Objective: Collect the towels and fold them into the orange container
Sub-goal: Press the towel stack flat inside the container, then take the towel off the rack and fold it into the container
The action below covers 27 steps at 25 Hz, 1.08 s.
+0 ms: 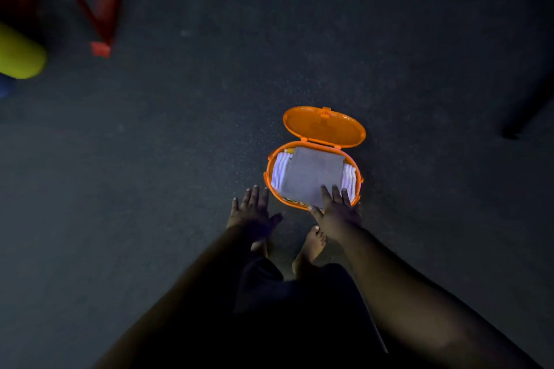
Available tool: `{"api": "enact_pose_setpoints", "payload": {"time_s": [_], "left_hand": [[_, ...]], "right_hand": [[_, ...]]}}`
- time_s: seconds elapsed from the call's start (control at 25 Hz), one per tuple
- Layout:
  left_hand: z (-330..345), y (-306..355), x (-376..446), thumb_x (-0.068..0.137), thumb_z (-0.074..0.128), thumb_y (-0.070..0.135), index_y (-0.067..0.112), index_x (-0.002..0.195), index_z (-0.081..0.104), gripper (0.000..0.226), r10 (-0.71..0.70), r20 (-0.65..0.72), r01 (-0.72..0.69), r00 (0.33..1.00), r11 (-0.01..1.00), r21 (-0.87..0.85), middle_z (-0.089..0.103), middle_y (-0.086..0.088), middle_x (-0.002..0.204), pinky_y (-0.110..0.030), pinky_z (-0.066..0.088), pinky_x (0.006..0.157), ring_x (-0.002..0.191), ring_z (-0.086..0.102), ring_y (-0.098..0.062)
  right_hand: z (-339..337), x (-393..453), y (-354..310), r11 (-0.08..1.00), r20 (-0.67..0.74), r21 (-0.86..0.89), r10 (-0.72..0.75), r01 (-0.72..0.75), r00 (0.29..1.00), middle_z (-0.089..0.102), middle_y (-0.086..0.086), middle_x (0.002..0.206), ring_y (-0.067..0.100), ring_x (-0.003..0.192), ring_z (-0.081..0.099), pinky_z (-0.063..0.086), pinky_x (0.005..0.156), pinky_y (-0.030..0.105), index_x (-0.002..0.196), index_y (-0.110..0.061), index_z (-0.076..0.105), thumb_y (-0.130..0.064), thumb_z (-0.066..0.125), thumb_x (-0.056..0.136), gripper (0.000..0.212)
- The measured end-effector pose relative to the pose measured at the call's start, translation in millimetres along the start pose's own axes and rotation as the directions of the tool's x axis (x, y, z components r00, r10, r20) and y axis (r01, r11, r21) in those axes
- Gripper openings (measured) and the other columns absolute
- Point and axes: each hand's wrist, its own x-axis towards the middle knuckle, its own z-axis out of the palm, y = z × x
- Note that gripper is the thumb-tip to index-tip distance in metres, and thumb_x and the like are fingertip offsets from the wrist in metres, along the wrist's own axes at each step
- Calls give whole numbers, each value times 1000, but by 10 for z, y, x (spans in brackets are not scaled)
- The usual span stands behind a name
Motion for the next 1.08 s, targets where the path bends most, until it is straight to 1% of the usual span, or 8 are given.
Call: {"api": "enact_pose_setpoints", "payload": {"time_s": [0.08,0.24,0.36,0.44,0.52,0.68,0.8,1.08], "left_hand": [[-169,-153,-437,95,30,77,22,164,-2,94,-16,-32,14,999,999,-43,-7,-5,171,-53,-1,125,158,-5,-23],[-630,-616,-951,93,30,79,24,164,-1,95,-18,-140,13,990,999,-38,-6,-4,171,-51,1,126,158,-2,-22],[-1002,-1156,-1204,92,30,80,24,164,-2,97,-83,-234,54,969,990,-128,-7,-4,171,-51,2,126,158,-4,-21],[-1191,-1519,-1340,92,29,80,24,164,-3,97,-117,-283,69,952,982,-177,-7,-3,171,-50,2,126,158,-4,-21],[-1378,-1915,-1486,93,28,80,24,163,-4,96,-135,-330,71,934,978,-198,-7,-3,171,-50,2,126,158,-4,-21],[-1968,-2868,-1794,93,29,79,23,163,-4,96,-172,-459,63,872,968,-242,-6,-3,171,-49,2,127,158,-5,-20],[-2386,-3463,-2009,93,30,79,23,163,-3,96,-196,-537,67,820,966,-250,-5,-3,171,-49,3,127,158,-5,-20],[-3385,-4325,-2201,91,31,81,24,164,-2,98,-224,-641,73,734,965,-253,-5,-3,172,-49,4,127,158,-3,-20]], "right_hand": [[-133,-349,-242,999,-9,-14,-34,34,999,-2,-5,171,23,157,-4,3,122,59,162,-36,0,-69,26,100,74],[-357,-669,-870,994,-16,-14,-104,104,994,-2,-3,171,24,157,-4,5,123,57,162,-34,2,-66,28,101,73],[-574,-816,-1548,971,-103,-102,-225,215,969,0,-3,171,24,157,-4,5,123,58,162,-33,5,-66,29,101,74],[-722,-877,-2034,956,-153,-160,-271,247,950,-1,-3,171,22,157,-6,3,122,58,162,-33,6,-68,30,100,76],[-844,-944,-2550,937,-173,-220,-312,272,934,-1,-2,171,23,157,-6,5,123,59,162,-33,5,-72,29,98,79],[-1177,-1111,-3798,902,-259,-266,-408,341,876,-1,-3,171,22,157,-4,6,123,59,162,-33,3,-73,27,97,80],[-1436,-1271,-4590,874,-315,-306,-468,378,825,0,-5,171,20,157,-5,5,124,58,162,-34,2,-74,26,97,80],[-2150,-1366,-5861,822,-378,-368,-559,434,738,2,-5,171,20,157,-4,5,124,58,162,-35,4,-75,26,96,80]]}}
